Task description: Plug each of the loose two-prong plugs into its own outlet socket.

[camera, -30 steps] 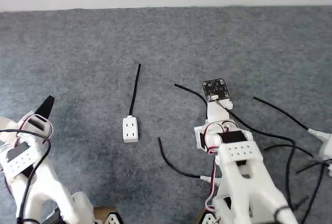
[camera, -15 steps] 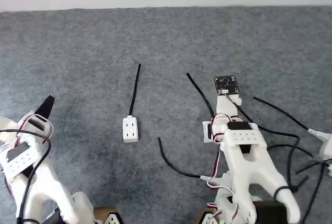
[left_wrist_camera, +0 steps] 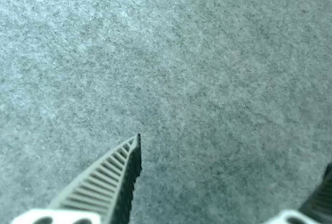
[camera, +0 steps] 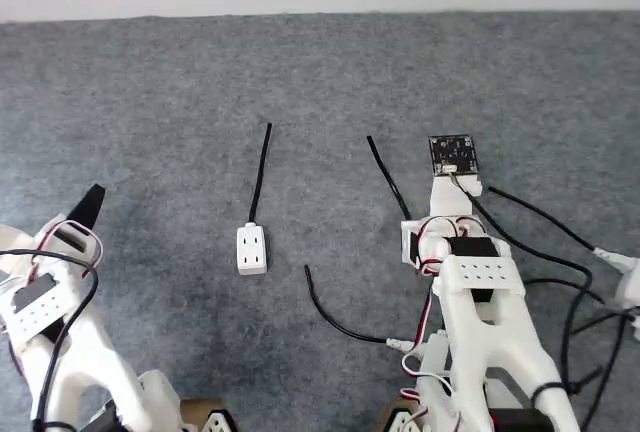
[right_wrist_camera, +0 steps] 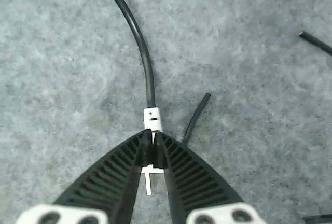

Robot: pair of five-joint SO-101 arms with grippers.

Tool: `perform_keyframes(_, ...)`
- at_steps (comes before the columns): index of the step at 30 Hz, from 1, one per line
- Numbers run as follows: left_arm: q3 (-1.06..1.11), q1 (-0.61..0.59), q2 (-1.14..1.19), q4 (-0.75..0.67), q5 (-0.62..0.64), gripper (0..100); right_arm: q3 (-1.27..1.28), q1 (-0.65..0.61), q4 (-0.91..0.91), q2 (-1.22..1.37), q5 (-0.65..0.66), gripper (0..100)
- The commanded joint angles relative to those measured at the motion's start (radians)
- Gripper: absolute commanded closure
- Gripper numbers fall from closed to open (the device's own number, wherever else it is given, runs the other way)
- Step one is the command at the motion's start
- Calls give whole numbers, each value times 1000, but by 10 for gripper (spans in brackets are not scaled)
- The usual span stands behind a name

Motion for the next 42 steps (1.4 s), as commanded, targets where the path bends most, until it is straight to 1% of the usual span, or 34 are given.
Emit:
perform_keyframes(1,-10,9,0,-20,-9,512,-57,-42,-5,-28,68,990)
perform_keyframes(5,-10,9,0,-20,-9,512,-112,-53,101,-28,137,987)
perform_keyframes(7,-10,9,0,-20,-9,512,-160,-21,157,-28,169,980)
perform_keyframes(9,-10,9,0,-20,-9,512,-195,12,189,-28,181,945)
perform_keyframes(12,-10,9,0,-20,-9,512,-226,19,191,22,184,898)
perform_keyframes(18,-10,11,0,-20,-9,512,-333,4,186,249,184,894)
perform_keyframes(21,-10,11,0,-20,-9,512,-381,1,194,315,184,894)
perform_keyframes(24,-10,11,0,-20,-9,512,-394,-8,194,328,184,893)
perform_keyframes(28,-10,20,0,-20,-9,512,-390,-62,196,338,209,892)
perform_keyframes(30,-10,21,0,-20,-9,512,-390,-70,193,338,213,892)
perform_keyframes(42,-10,21,0,-20,-9,512,-427,-27,194,440,244,892)
